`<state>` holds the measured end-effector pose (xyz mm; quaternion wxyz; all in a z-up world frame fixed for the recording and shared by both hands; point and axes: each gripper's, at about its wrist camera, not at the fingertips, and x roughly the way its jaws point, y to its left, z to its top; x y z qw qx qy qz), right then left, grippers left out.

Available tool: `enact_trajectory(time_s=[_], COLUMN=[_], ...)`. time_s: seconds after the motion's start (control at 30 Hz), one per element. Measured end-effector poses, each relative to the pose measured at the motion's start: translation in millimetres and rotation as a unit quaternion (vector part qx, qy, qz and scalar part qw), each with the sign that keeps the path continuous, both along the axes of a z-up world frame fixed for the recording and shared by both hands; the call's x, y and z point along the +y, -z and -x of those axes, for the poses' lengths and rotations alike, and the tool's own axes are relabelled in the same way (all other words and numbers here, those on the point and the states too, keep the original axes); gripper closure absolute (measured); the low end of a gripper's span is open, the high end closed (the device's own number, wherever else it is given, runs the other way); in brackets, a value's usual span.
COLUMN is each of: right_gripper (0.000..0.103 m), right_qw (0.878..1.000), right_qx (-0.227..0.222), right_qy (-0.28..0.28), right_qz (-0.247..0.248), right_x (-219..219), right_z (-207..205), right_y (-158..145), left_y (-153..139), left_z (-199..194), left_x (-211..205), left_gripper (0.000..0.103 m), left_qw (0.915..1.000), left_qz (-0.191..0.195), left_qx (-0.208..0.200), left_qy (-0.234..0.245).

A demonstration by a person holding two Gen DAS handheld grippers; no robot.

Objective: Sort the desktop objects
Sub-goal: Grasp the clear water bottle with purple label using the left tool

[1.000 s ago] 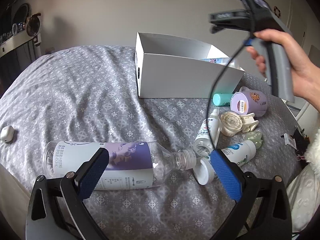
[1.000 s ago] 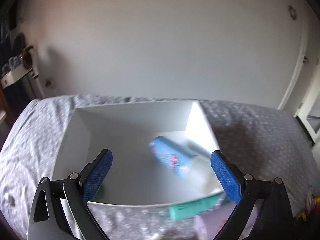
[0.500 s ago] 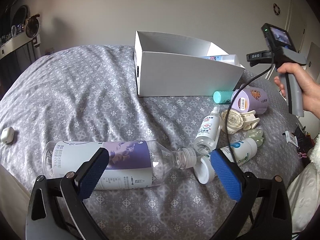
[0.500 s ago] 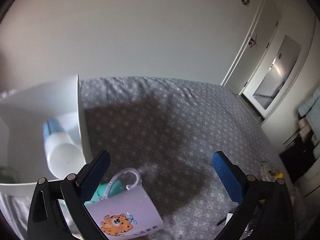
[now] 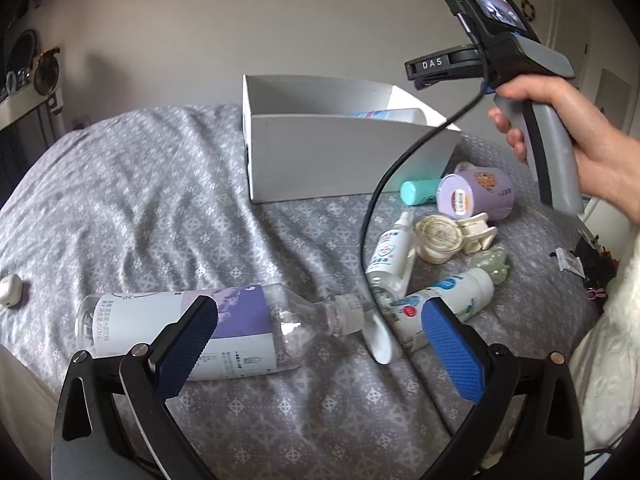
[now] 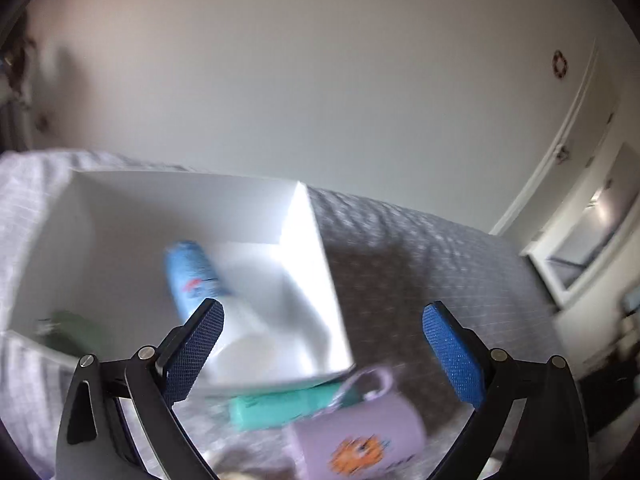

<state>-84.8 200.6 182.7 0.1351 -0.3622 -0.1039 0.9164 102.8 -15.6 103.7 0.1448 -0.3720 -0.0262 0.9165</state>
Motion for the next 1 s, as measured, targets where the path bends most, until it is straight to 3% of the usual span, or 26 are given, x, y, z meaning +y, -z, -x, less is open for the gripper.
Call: enact_trajectory(time_s=[0.07, 0.1, 0.2, 0.3, 0.4, 0.43, 0.53, 0.7, 0.73, 0.77, 0.8, 0.9, 1.0], right_gripper=[0.001, 0.001, 0.001, 0.001, 0.001, 0.001, 0.0, 0.0, 0.0, 0.0, 0.0, 0.0, 0.0], right_qw=[1.0, 0.999, 0.998, 0.997, 0.997, 0.997, 0.995, 0.987, 0.986, 0.984, 0.983, 0.979, 0.966], right_qx=[0.003, 0.005, 0.004, 0.002, 0.005, 0.008, 0.016, 0.013, 0.012, 0.011, 0.011, 0.007, 0.007], right_qy=[-0.017, -0.031, -0.06, -0.068, -0.056, -0.048, -0.013, 0.038, 0.043, 0.048, 0.052, 0.073, 0.102], right_qz=[0.014, 0.017, 0.016, 0.026, 0.058, 0.066, 0.097, 0.153, 0.161, 0.169, 0.173, 0.192, 0.239], right_x=[-3.3, -5.2, -10.1, -12.6, 5.3, 10.8, 32.8, 64.0, 68.4, 72.7, 75.8, 90.1, 108.4], right_z=[-23.7, -42.2, -86.0, -118.2, -142.5, -146.8, -157.8, -167.4, -169.5, -172.4, -175.1, -186.7, -189.2], right_y=[-3.2, -3.9, -3.2, -3.3, -0.6, -1.4, 1.6, 16.0, 18.5, 21.9, 23.7, 36.2, 41.1], left_y=[-7.6, -11.4, -15.4, -2.5, 25.7, 34.0, 50.7, 87.4, 91.9, 93.9, 93.5, 92.9, 92.0], left_z=[-2.7, -3.2, -7.9, -9.3, -4.8, -2.9, 9.8, 36.0, 39.3, 43.1, 46.1, 52.6, 50.4], left_x=[-8.4, -16.9, -43.8, -68.9, -89.8, -93.5, -99.7, -113.9, -115.0, -114.3, -112.7, -104.5, -98.8], left_gripper=[0.001, 0.001, 0.001, 0.001, 0.001, 0.001, 0.001, 0.001, 0.001, 0.001, 0.001, 0.002, 0.002], left_qw=[0.9991, 0.9961, 0.9747, 0.9413, 0.8966, 0.8843, 0.8583, 0.7934, 0.7845, 0.7786, 0.7786, 0.7876, 0.7943], left_qz=[-0.032, -0.07, -0.191, -0.276, -0.33, -0.339, -0.342, -0.354, -0.355, -0.351, -0.344, -0.319, -0.314], left_qx=[-0.017, -0.033, -0.07, -0.112, -0.181, -0.196, -0.224, -0.289, -0.297, -0.308, -0.313, -0.324, -0.318], left_qy=[-0.023, -0.042, -0.092, -0.159, -0.233, -0.254, -0.31, -0.402, -0.413, -0.419, -0.421, -0.415, -0.412])
